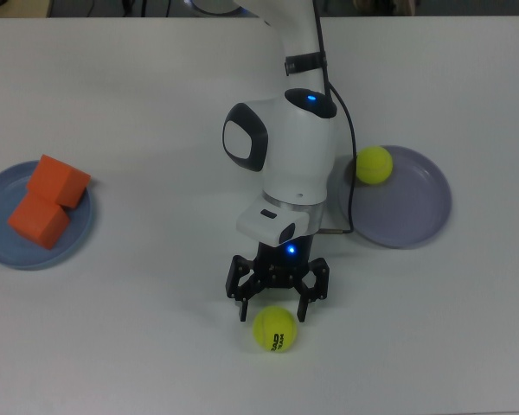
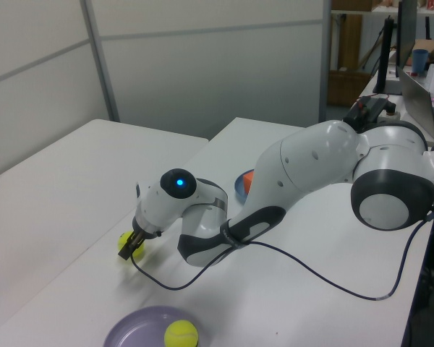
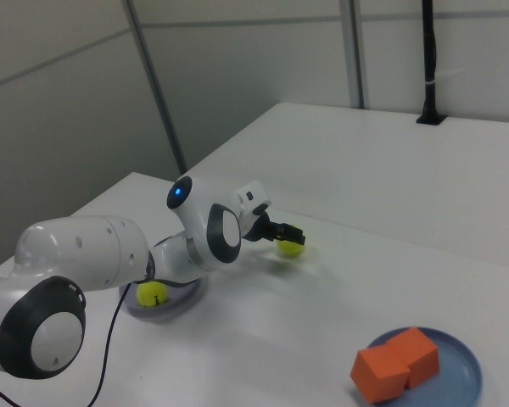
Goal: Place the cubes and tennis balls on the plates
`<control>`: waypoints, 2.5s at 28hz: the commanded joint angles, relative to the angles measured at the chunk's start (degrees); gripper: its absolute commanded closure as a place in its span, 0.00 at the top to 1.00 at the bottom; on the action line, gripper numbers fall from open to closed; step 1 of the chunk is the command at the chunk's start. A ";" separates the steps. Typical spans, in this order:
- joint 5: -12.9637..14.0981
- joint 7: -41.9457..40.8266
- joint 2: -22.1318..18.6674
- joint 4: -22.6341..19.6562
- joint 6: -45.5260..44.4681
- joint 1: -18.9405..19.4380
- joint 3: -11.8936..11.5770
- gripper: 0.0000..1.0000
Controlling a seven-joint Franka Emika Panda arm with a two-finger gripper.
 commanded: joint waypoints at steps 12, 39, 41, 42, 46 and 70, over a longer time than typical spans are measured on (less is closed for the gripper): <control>-2.73 0.61 0.52 -0.12 1.11 0.56 -0.61 0.00; 3.86 1.14 -16.09 -0.56 -46.68 1.26 18.63 0.00; 4.39 1.14 -16.01 -0.65 -51.09 1.26 20.92 0.00; 4.48 1.22 -15.83 -0.74 -51.54 1.26 21.45 0.00; 4.22 1.14 -13.11 -1.62 -51.36 1.35 22.25 0.08; 7.29 -7.55 -28.92 -0.47 -59.44 -3.47 21.28 1.00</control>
